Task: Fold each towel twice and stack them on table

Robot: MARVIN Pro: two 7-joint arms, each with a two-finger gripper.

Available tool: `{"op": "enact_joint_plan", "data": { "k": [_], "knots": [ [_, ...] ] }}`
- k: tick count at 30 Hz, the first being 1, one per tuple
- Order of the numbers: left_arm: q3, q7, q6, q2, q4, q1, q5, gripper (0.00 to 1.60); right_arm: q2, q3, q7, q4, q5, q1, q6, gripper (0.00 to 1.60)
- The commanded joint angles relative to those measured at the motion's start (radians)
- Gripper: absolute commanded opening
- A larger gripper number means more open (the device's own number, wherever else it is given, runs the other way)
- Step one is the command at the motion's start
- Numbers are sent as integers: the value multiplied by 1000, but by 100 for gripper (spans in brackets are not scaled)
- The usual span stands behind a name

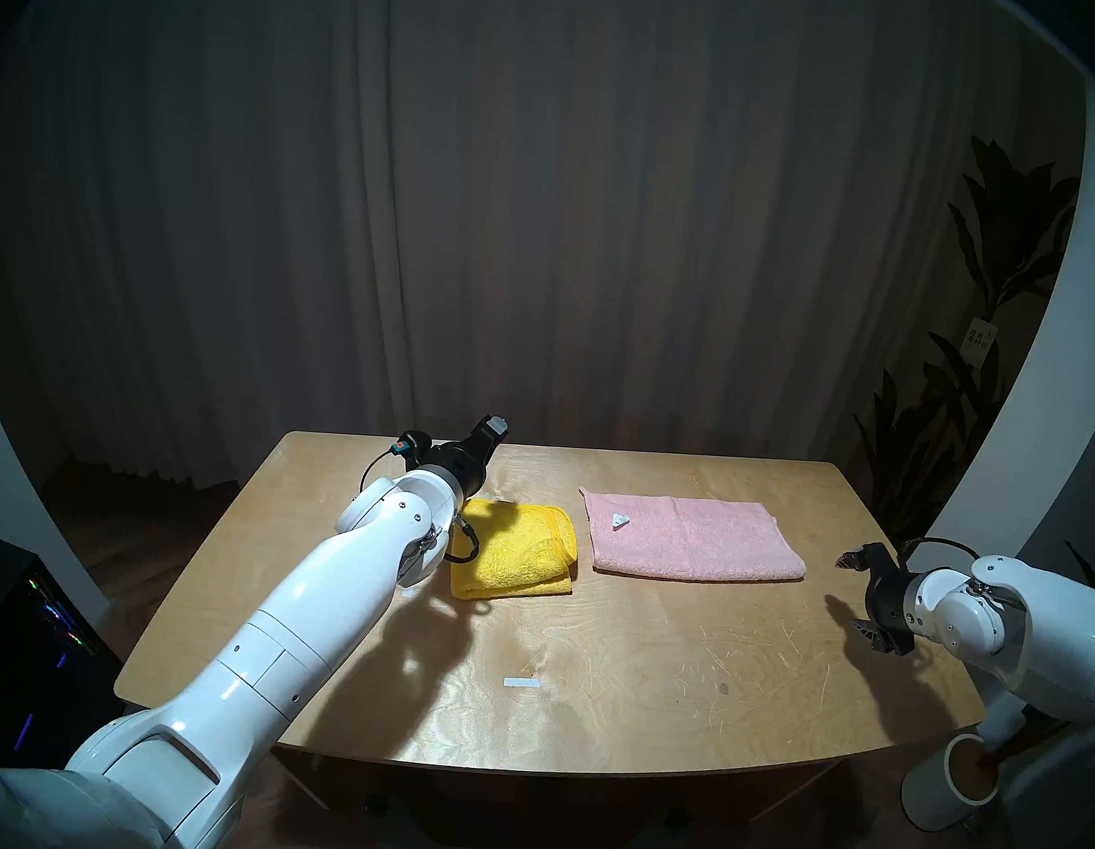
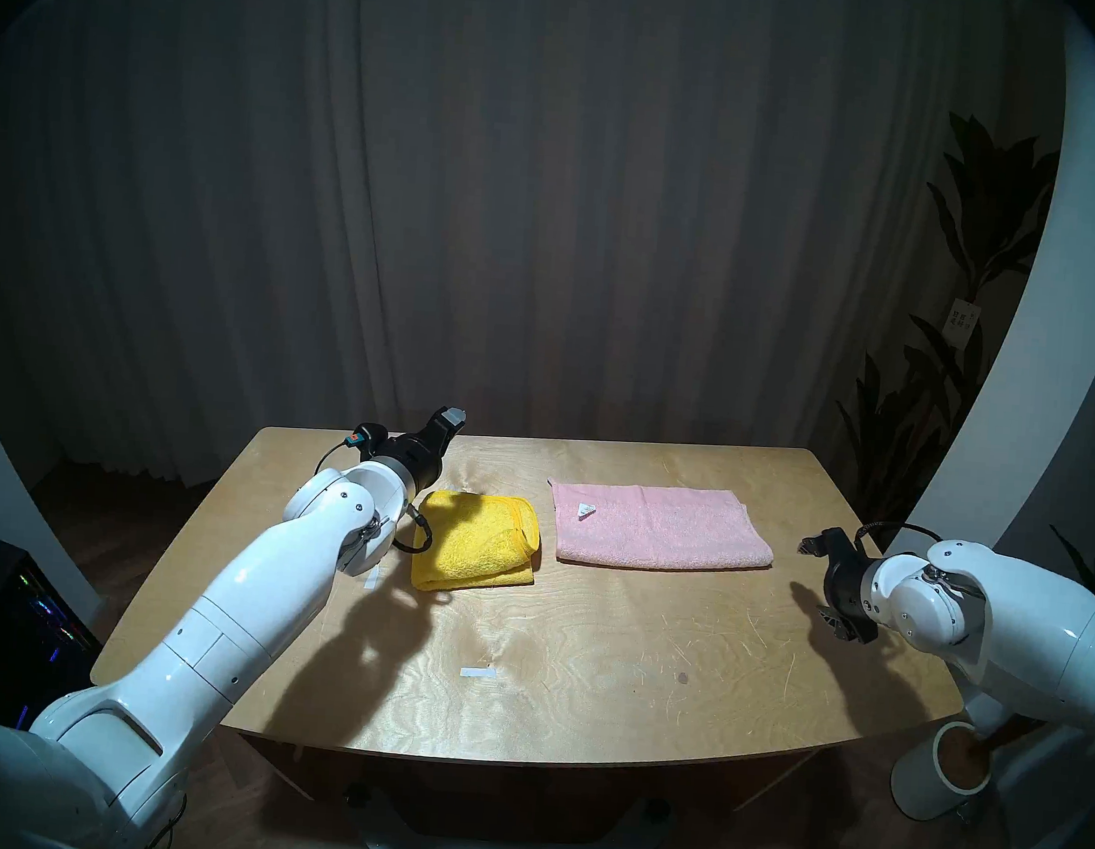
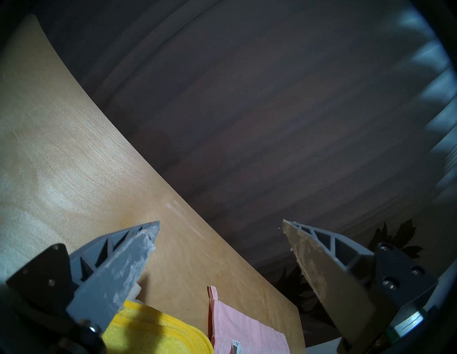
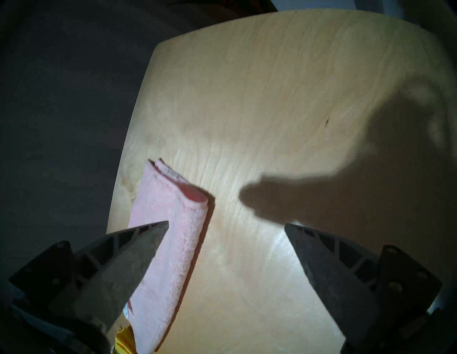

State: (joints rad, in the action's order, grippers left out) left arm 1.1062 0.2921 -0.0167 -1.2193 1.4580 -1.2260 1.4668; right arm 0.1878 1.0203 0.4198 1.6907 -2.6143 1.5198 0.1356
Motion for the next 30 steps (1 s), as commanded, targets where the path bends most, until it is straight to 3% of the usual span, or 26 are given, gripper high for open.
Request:
{"op": "enact_joint_plan", "data": {
  "k": [1, 12, 22, 30],
  "knots": [
    [13, -33, 22, 22, 87, -32, -6, 160, -46, 4, -57, 22, -9, 51, 64, 160],
    [41, -57, 64, 63, 182, -113, -18, 160, -61, -9, -183, 125, -33, 110, 155, 160],
    [70, -90, 126, 94, 294, -214, -35, 160, -65, -12, -373, 179, -42, 179, 343, 160],
    [82, -106, 177, 100, 342, -268, -56, 160, 65, -2, -495, 143, -18, 203, 476, 160]
  ]
}}
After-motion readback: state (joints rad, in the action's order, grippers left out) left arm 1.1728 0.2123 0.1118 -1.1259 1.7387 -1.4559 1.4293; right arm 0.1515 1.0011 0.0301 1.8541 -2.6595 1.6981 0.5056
